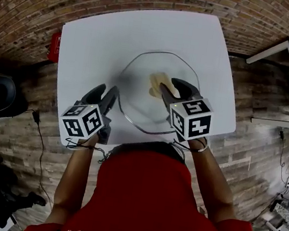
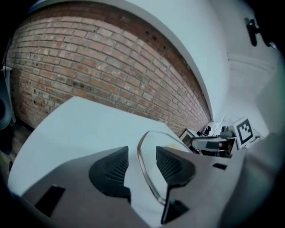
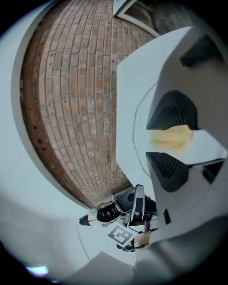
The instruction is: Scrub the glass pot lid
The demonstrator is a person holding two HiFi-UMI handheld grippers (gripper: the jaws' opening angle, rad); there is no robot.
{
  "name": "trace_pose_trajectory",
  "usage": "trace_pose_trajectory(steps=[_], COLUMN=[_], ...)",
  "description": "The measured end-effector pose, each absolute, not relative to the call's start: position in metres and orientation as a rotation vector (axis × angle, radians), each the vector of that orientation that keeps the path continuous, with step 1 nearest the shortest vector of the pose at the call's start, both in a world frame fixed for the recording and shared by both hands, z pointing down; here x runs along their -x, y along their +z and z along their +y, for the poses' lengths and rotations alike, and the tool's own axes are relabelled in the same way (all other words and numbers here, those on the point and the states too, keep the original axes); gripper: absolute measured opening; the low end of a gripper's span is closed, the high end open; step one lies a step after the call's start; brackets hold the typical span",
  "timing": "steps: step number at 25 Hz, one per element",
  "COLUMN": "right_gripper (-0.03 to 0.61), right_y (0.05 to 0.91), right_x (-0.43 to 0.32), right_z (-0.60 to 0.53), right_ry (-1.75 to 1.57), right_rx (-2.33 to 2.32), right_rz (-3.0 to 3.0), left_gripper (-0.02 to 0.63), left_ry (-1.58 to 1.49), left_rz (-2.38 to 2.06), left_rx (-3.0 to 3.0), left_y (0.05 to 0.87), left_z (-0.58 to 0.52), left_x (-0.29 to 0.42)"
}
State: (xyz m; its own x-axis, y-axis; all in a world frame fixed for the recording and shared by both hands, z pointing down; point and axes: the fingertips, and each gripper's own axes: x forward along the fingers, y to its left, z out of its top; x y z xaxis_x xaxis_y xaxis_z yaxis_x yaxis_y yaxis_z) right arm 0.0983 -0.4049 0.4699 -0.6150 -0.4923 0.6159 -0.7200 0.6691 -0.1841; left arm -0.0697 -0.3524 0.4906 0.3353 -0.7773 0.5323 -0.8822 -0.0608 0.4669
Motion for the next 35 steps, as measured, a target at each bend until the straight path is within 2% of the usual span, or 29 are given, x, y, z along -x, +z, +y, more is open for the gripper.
trace_pose_trajectory(steps=[4, 8, 13, 22, 35], right_gripper=[0.156, 0.155, 0.073, 0.032, 0.029], right_y=[0.407, 0.347, 0.296, 0.267, 0.27], right_x=[-0.101, -0.102, -0.103, -0.095, -0.086], right_z=[-0.405, -0.403, -0.396, -0.382, -0.383], right_ry=[0.356, 0.152, 0.018, -0.129, -0.118], right_rx=[-0.958, -0.998, -1.039, -0.975, -0.952], right_rz=[-2.605, -2.814, -2.945, -3.007, -3.007], left_gripper=[0.187, 0.106, 0.052, 0.017, 0.017], left_ry=[0.032, -0.027, -0.133, -0.125, -0.114], left_rz=[-1.539, -1.592, -1.602, -1.614, -1.653], left_rx=[-2.108, -2.384, -2.567, -2.632, -2.62], left_y=[0.418, 0.345, 0.285, 0.267, 0.266], left_z=[-0.363, -0.372, -0.378, -0.375, -0.372], left_x=[0.058, 0.026, -0.01, -0.04, -0.038])
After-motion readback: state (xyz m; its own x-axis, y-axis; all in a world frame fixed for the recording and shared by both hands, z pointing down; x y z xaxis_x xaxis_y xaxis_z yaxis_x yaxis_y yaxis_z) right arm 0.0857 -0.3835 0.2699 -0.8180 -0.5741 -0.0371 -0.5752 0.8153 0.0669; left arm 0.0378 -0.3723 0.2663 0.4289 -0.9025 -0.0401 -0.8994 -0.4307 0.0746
